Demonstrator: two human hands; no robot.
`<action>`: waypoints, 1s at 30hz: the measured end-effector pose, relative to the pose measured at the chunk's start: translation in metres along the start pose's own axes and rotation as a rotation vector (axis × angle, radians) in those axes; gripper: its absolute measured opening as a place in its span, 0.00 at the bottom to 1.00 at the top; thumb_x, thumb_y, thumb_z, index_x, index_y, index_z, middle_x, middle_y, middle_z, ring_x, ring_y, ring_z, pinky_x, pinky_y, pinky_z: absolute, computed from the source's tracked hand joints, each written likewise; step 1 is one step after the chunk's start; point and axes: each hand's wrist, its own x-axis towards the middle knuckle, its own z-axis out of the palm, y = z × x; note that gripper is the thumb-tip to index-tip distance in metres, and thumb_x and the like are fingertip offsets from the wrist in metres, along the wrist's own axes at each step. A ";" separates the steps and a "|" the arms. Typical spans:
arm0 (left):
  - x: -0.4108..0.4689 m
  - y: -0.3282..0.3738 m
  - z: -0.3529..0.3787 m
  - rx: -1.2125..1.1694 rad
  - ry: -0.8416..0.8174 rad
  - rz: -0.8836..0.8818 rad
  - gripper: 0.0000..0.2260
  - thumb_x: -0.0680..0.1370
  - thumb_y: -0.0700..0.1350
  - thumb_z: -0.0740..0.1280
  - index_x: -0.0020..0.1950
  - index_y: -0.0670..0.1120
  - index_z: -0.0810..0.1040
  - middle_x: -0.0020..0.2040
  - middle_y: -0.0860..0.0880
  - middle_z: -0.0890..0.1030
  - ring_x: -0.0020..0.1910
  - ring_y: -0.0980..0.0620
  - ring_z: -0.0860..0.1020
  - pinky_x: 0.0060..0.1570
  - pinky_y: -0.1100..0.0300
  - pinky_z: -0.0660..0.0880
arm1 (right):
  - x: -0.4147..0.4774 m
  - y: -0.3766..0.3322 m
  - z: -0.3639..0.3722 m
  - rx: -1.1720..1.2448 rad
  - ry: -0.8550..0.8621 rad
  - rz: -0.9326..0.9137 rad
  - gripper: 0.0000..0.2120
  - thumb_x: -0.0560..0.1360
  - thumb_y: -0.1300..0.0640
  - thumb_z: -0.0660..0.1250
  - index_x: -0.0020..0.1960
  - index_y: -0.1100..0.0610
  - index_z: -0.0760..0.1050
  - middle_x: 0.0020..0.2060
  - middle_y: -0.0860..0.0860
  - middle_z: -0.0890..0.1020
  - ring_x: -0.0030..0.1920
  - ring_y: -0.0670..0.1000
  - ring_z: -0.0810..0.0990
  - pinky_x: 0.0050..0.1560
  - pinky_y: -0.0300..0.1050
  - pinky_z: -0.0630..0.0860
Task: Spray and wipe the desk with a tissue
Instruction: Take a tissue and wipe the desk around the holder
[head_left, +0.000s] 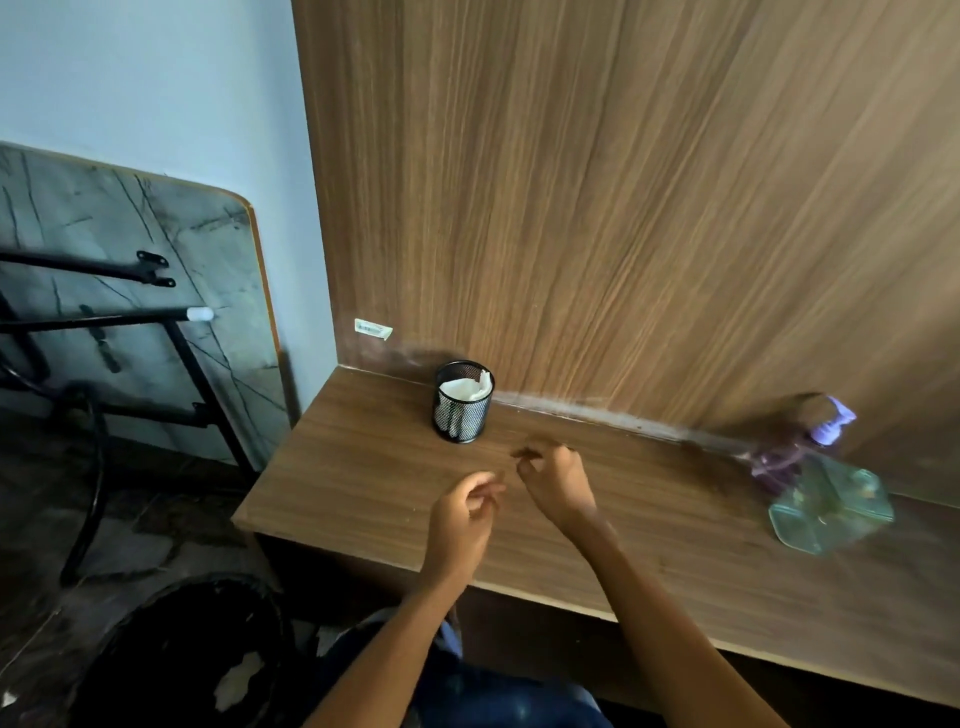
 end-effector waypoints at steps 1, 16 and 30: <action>0.011 -0.004 -0.001 -0.064 0.041 -0.020 0.14 0.76 0.33 0.62 0.58 0.46 0.77 0.49 0.50 0.82 0.52 0.53 0.80 0.52 0.64 0.74 | 0.014 -0.005 0.010 0.011 0.025 -0.018 0.09 0.71 0.66 0.63 0.46 0.63 0.81 0.46 0.57 0.85 0.49 0.57 0.82 0.49 0.46 0.73; 0.061 -0.006 0.012 -0.123 0.218 -0.068 0.13 0.75 0.35 0.63 0.53 0.50 0.77 0.46 0.53 0.82 0.49 0.55 0.80 0.46 0.69 0.73 | 0.158 -0.033 0.074 -0.348 -0.143 0.145 0.15 0.74 0.58 0.63 0.59 0.51 0.77 0.61 0.55 0.70 0.64 0.61 0.61 0.62 0.54 0.65; 0.057 0.009 0.009 -0.313 0.188 -0.195 0.10 0.76 0.38 0.62 0.54 0.47 0.78 0.48 0.52 0.83 0.49 0.52 0.81 0.48 0.60 0.76 | 0.142 -0.027 0.028 0.523 0.153 0.162 0.13 0.71 0.66 0.67 0.33 0.53 0.72 0.31 0.50 0.77 0.36 0.51 0.75 0.40 0.50 0.74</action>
